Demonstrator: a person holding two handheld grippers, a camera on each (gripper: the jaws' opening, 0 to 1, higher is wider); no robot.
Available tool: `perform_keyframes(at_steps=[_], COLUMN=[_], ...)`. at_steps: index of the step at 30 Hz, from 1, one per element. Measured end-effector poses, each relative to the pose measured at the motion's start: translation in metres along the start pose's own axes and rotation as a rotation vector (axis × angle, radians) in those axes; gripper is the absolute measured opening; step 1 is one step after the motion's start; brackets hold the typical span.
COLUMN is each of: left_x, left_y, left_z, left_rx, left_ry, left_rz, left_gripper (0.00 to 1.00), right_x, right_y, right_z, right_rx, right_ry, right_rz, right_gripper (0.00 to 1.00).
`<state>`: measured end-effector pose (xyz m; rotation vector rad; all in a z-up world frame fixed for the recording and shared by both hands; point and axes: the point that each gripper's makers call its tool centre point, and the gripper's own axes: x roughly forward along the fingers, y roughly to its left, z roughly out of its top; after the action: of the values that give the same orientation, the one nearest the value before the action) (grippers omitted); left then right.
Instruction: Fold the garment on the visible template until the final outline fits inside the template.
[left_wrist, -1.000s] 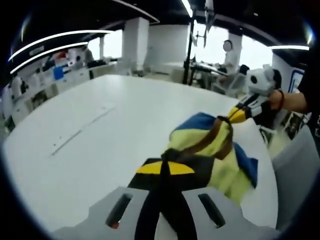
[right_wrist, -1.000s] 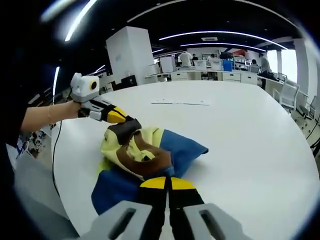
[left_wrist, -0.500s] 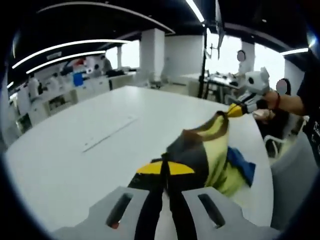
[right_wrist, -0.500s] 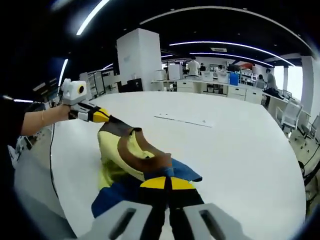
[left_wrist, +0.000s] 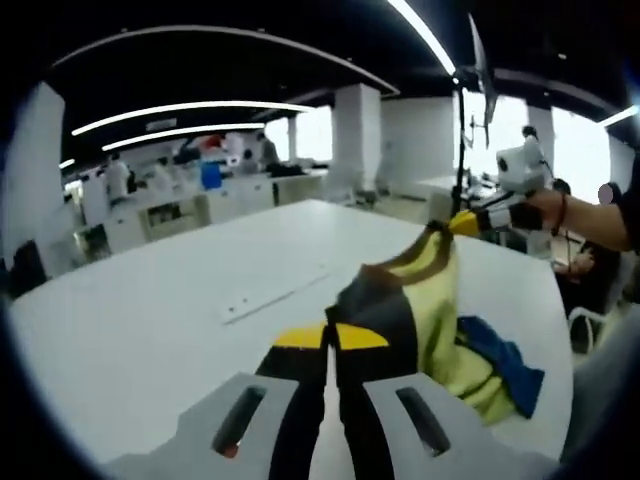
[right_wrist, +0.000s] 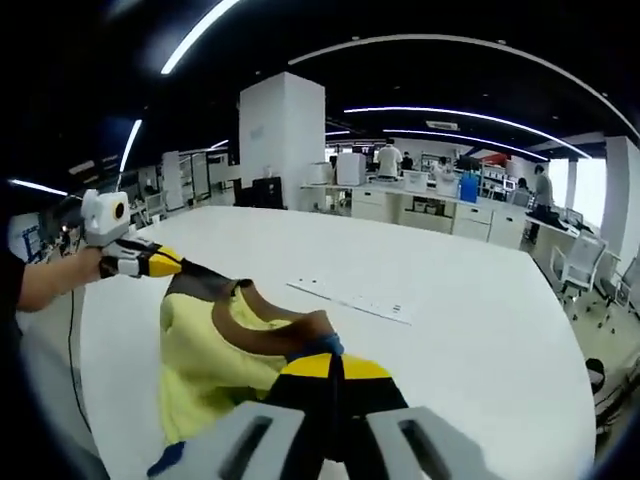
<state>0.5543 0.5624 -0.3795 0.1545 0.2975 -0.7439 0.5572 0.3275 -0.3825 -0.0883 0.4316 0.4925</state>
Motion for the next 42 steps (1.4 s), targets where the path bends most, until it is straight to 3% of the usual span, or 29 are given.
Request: perform_keyframes(at_steps=[4,10,14,17,19,25,32,42], left_x=[0.011,0.034,0.050,0.063,0.068,0.085,0.101,0.102], left_y=[0.012,0.034,0.044,0.050,0.053,0.065,0.069,0.073], left_z=[0.001,-0.018,-0.036,-0.052,-0.057,-0.072,-0.092,-0.105], left_rx=[-0.054,-0.078,-0.137,-0.136,-0.102,-0.122,-0.160,-0.135], left_ry=[-0.015,0.014,0.042,0.085,0.097,0.126,0.162,0.209], left_rz=[0.054,0.167,0.190,0.216,0.230,0.246,0.273,0.307], left_gripper=[0.00,0.00,0.00,0.00,0.00,0.00,0.00,0.00], right_x=[0.026,0.067,0.091,0.103,0.115,0.140,0.158,0.159], right_y=[-0.012,-0.029,-0.040,-0.046,-0.051,-0.060,-0.066,-0.064], right_z=[0.003,-0.011,-0.021,-0.027,-0.035,-0.056,-0.071,-0.077], right_rx=[0.040,0.116,0.111,0.140,0.148,0.176,0.192,0.237], right_ry=[-0.006,0.039,0.066,0.082,0.090,0.125,0.166,0.184], right_rz=[-0.016,-0.050,-0.085,-0.096,-0.114,-0.135,-0.142,-0.139], right_gripper=[0.00,0.00,0.00,0.00,0.00,0.00,0.00,0.00])
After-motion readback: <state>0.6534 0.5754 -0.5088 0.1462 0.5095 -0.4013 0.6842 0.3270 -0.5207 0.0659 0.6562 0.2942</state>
